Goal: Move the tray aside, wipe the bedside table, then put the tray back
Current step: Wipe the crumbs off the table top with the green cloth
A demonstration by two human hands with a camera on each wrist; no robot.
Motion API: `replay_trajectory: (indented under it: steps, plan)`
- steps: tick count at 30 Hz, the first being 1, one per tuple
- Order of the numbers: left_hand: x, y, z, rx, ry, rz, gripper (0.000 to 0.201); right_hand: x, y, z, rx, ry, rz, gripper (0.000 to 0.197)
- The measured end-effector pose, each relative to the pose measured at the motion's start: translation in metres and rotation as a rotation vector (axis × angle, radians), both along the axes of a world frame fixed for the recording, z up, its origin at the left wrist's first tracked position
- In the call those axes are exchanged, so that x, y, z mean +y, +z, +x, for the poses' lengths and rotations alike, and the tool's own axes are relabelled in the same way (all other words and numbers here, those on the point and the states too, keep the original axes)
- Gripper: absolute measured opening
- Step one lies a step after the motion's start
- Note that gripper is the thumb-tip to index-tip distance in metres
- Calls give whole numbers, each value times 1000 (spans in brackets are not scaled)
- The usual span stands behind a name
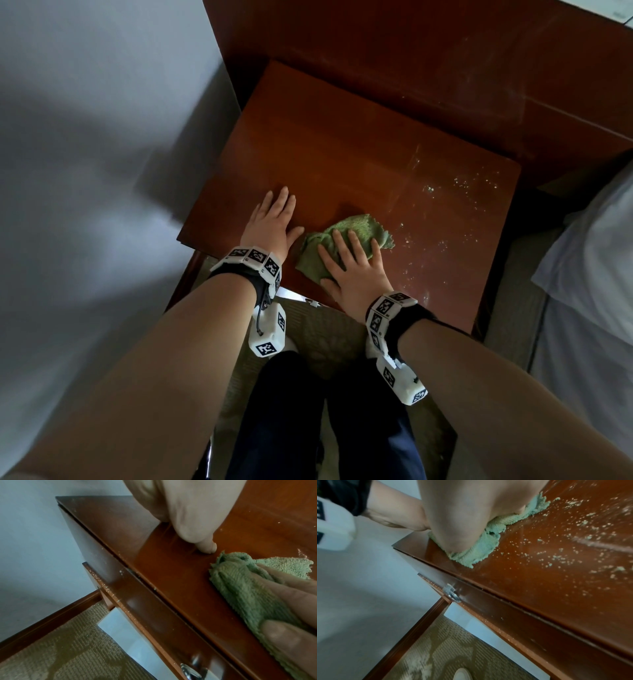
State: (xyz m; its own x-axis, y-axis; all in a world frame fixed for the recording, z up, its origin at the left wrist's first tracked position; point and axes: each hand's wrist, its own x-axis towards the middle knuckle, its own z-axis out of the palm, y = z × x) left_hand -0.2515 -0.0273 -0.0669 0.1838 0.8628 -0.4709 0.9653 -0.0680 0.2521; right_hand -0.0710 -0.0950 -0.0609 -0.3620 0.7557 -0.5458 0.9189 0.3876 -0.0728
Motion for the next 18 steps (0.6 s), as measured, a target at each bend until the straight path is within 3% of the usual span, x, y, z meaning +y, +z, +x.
replay_trajectory:
  steps: [18]
  plan:
    - [-31, 1, 16, 1, 154, 1, 57, -12, 2, 25, 1, 390, -65, 60]
